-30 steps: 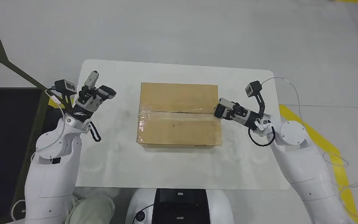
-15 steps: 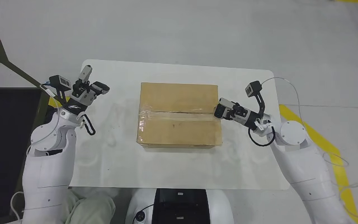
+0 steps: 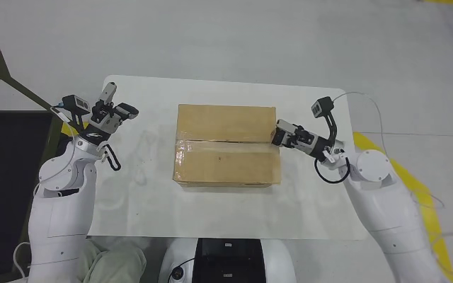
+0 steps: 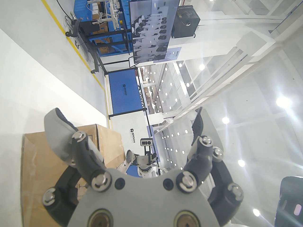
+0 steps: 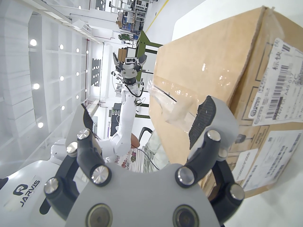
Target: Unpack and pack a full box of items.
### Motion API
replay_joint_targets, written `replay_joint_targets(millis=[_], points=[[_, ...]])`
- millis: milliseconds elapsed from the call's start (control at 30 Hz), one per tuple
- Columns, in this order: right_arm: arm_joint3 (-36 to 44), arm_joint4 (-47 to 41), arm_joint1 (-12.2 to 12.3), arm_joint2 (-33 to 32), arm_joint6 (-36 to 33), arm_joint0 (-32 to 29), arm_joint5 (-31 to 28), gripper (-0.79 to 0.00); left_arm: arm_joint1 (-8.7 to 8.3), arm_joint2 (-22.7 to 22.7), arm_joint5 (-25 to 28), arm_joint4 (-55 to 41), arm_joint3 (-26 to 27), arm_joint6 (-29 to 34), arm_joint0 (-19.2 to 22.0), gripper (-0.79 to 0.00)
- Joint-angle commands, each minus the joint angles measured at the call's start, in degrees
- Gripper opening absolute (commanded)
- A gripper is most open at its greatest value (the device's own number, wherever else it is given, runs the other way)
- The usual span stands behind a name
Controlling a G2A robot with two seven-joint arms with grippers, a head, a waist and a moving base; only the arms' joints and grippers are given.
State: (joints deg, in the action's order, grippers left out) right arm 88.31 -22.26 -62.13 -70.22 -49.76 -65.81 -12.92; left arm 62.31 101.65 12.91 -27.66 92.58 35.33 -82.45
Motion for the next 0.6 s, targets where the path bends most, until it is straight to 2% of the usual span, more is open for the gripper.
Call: replay_joint_targets(millis=[0, 233, 567], points=[[-0.04, -0.25, -0.09, -0.02, 0.29, 0.5, -0.79, 0.0, 0.0, 0.0, 0.0, 0.0, 0.0, 0.0, 0.0, 0.0], [-1.91, -1.93, -0.54, 0.8, 0.02, 2.33, -2.74, 0.0, 0.0, 0.0, 0.0, 0.0, 0.0, 0.0, 0.0, 0.0], [-2.42, -1.05, -0.35, 0.71, -2.54, 2.66, 1.47, 0.0, 0.0, 0.0, 0.0, 0.0, 0.0, 0.0, 0.0, 0.0]])
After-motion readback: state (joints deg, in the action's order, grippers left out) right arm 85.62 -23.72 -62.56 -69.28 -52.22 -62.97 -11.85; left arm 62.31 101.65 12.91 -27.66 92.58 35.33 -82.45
